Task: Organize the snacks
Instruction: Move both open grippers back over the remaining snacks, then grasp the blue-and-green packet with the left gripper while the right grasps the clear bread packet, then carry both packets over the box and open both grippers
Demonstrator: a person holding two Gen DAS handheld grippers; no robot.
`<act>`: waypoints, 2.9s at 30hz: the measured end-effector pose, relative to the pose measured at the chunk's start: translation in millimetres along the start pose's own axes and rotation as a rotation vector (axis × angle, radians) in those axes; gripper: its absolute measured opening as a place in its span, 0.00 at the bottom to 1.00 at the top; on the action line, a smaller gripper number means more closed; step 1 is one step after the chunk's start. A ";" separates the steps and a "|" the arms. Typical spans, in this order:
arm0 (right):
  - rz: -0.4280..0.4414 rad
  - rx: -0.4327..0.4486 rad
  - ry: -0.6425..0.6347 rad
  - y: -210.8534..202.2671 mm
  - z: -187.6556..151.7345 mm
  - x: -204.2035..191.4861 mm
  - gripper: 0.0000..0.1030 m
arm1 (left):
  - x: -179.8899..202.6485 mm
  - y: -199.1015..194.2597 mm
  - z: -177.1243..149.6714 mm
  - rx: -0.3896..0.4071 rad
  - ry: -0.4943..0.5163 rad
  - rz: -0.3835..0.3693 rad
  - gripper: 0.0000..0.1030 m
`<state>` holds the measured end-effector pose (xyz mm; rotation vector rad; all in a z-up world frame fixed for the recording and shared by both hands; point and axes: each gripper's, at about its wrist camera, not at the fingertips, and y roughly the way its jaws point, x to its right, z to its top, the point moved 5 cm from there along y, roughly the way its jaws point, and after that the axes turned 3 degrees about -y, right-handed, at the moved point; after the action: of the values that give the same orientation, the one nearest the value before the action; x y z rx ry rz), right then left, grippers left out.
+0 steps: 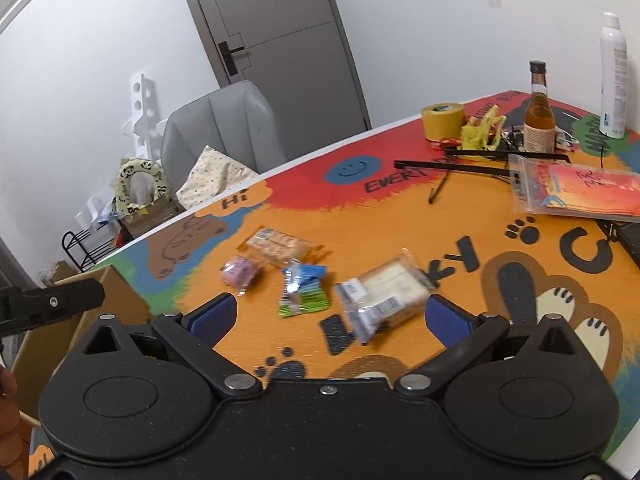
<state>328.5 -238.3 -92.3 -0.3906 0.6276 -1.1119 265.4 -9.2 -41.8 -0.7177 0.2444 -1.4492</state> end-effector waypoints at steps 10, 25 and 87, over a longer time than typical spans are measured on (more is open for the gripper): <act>0.022 -0.010 -0.020 18.5 -2.0 24.5 1.00 | 39.0 38.3 -6.2 -0.032 0.047 -0.035 0.86; 0.029 -0.076 -0.113 71.9 -3.0 38.6 1.00 | 61.8 103.8 -21.7 -0.119 0.033 -0.052 0.53; 0.090 0.076 -0.061 -6.3 -18.1 -24.3 0.54 | 38.7 18.2 -26.1 -0.012 0.082 -0.065 0.22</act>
<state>305.1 -218.3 -95.9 -0.3265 0.5424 -1.0306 270.9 -54.7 -62.3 -0.6820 0.2954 -1.5423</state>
